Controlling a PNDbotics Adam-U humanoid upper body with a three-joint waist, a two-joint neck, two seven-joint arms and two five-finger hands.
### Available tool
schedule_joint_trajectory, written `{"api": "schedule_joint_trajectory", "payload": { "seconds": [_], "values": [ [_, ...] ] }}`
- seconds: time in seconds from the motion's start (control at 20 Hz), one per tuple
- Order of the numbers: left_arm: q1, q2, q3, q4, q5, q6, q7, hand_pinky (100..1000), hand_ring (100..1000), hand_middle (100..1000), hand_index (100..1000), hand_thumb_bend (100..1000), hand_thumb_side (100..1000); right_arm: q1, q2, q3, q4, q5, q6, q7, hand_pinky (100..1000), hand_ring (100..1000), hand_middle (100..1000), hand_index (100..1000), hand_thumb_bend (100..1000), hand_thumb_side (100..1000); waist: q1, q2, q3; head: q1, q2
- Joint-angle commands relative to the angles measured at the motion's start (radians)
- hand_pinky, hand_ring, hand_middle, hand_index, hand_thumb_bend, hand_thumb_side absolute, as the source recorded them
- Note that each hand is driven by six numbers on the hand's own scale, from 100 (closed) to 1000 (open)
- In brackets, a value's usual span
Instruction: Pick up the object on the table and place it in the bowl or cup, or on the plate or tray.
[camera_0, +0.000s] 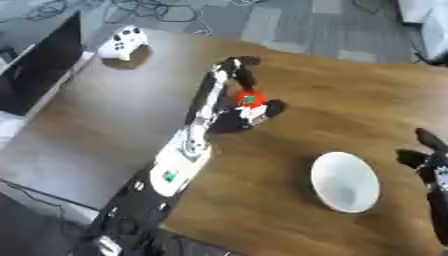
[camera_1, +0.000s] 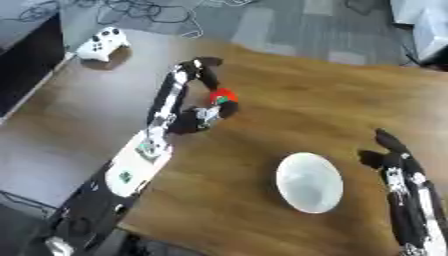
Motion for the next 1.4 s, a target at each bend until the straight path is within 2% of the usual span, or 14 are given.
{"api": "schedule_joint_trajectory", "payload": {
  "seconds": [0.05, 0.15, 0.2, 0.25, 0.3, 0.45, 0.5, 0.65, 0.95, 1.0, 1.1, 1.25, 1.3, 1.4],
  "values": [
    [-0.050, 0.029, 0.007, -0.012, -0.069, 0.011, -0.037, 1000, 516, 467, 777, 844, 728, -0.007, -0.014, 0.003, -0.014, 0.002, -0.002, 0.006, 780, 737, 927, 855, 100, 734, 0.000, -0.005, -0.006, 0.019, -0.004],
    [-0.079, 0.022, 0.005, 0.015, -0.065, -0.005, -0.019, 1000, 551, 487, 783, 933, 734, -0.009, -0.014, 0.006, -0.014, 0.003, -0.003, 0.010, 780, 738, 927, 854, 100, 733, -0.003, -0.002, -0.011, 0.027, -0.008],
    [-0.093, 0.019, 0.004, 0.034, -0.064, -0.018, -0.007, 1000, 562, 494, 790, 957, 764, -0.010, -0.014, 0.007, -0.014, 0.003, -0.003, 0.011, 780, 738, 927, 854, 100, 734, -0.005, -0.001, -0.015, 0.031, -0.011],
    [-0.106, 0.017, 0.002, 0.055, -0.066, -0.034, 0.004, 1000, 553, 488, 785, 941, 755, -0.011, -0.014, 0.008, -0.015, 0.003, -0.004, 0.013, 780, 738, 927, 854, 100, 731, -0.006, 0.000, -0.018, 0.034, -0.014],
    [-0.119, 0.015, 0.000, 0.075, -0.072, -0.050, 0.012, 1000, 569, 503, 796, 980, 786, -0.011, -0.013, 0.009, -0.016, 0.003, -0.004, 0.014, 780, 738, 926, 853, 100, 730, -0.008, 0.002, -0.022, 0.038, -0.017],
    [-0.156, 0.011, -0.003, 0.128, -0.104, -0.101, 0.020, 994, 578, 513, 801, 968, 818, -0.012, -0.011, 0.010, -0.017, 0.003, -0.005, 0.017, 780, 738, 926, 852, 100, 731, -0.013, 0.007, -0.030, 0.047, -0.022],
    [-0.164, 0.009, -0.003, 0.143, -0.112, -0.116, 0.023, 991, 597, 524, 810, 947, 856, -0.012, -0.011, 0.010, -0.018, 0.003, -0.005, 0.017, 780, 738, 926, 852, 100, 732, -0.014, 0.008, -0.032, 0.049, -0.023],
    [-0.189, 0.006, -0.002, 0.183, -0.145, -0.152, 0.022, 993, 637, 552, 823, 946, 871, -0.012, -0.010, 0.011, -0.020, 0.002, -0.005, 0.019, 780, 738, 926, 851, 100, 733, -0.018, 0.012, -0.037, 0.056, -0.024],
    [-0.199, -0.008, 0.006, 0.260, -0.163, -0.171, 0.026, 1000, 606, 528, 816, 960, 871, -0.009, -0.009, 0.010, -0.024, -0.004, -0.002, 0.021, 780, 738, 925, 850, 100, 737, -0.023, 0.016, -0.043, 0.066, -0.029],
    [-0.197, -0.006, 0.006, 0.269, -0.161, -0.177, 0.025, 1000, 562, 498, 798, 959, 864, -0.009, -0.009, 0.010, -0.024, -0.006, -0.001, 0.021, 779, 738, 925, 849, 100, 744, -0.024, 0.016, -0.043, 0.067, -0.030],
    [-0.191, -0.001, 0.006, 0.284, -0.159, -0.187, 0.020, 1000, 534, 485, 790, 974, 874, -0.007, -0.009, 0.009, -0.025, -0.011, 0.001, 0.020, 779, 738, 925, 849, 100, 742, -0.027, 0.017, -0.043, 0.066, -0.031],
    [-0.182, 0.009, 0.011, 0.300, -0.165, -0.193, 0.016, 1000, 520, 472, 783, 978, 871, -0.005, -0.009, 0.007, -0.027, -0.015, 0.002, 0.020, 779, 739, 926, 849, 100, 742, -0.030, 0.017, -0.042, 0.063, -0.032],
    [-0.180, 0.012, 0.013, 0.303, -0.168, -0.192, 0.017, 1000, 519, 470, 782, 955, 864, -0.005, -0.009, 0.007, -0.027, -0.015, 0.002, 0.020, 779, 739, 926, 849, 100, 741, -0.031, 0.017, -0.042, 0.062, -0.032],
    [-0.172, 0.021, 0.019, 0.311, -0.173, -0.189, 0.021, 1000, 517, 467, 781, 980, 868, -0.003, -0.009, 0.005, -0.027, -0.015, 0.002, 0.020, 779, 739, 926, 849, 100, 742, -0.034, 0.018, -0.040, 0.059, -0.034]
  ]
}}
